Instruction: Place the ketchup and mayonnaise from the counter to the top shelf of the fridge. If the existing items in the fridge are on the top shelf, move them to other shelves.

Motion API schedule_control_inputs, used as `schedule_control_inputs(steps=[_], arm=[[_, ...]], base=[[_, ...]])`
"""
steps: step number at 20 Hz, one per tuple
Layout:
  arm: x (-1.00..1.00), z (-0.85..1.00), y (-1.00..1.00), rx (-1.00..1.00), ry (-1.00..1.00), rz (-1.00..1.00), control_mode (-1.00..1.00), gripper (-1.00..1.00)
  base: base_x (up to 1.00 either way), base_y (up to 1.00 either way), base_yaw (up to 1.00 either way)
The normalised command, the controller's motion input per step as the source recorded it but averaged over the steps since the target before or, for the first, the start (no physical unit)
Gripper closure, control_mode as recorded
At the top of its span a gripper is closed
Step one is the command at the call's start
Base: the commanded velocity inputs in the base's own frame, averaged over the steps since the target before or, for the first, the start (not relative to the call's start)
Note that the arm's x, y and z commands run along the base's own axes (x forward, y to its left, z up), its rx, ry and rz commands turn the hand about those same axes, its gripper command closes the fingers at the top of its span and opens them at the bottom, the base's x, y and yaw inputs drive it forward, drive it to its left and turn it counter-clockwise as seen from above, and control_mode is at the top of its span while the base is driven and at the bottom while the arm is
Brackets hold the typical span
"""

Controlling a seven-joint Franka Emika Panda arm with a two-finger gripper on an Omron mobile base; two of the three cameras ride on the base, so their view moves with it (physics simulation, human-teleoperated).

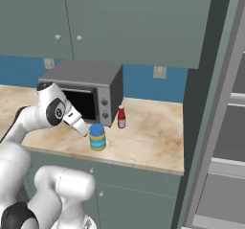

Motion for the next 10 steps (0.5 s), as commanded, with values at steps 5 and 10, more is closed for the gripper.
schedule_control_inputs(steps=[5, 10], arm=[[0.02, -0.47, -0.26, 0.0, 0.12, 0.02, -1.0, -1.0], [0.0, -0.53, -0.42, 0.0, 0.08, 0.07, -1.0, -1.0]], base=[[0.0, 0.0, 0.0], [0.0, 0.0, 0.0]])
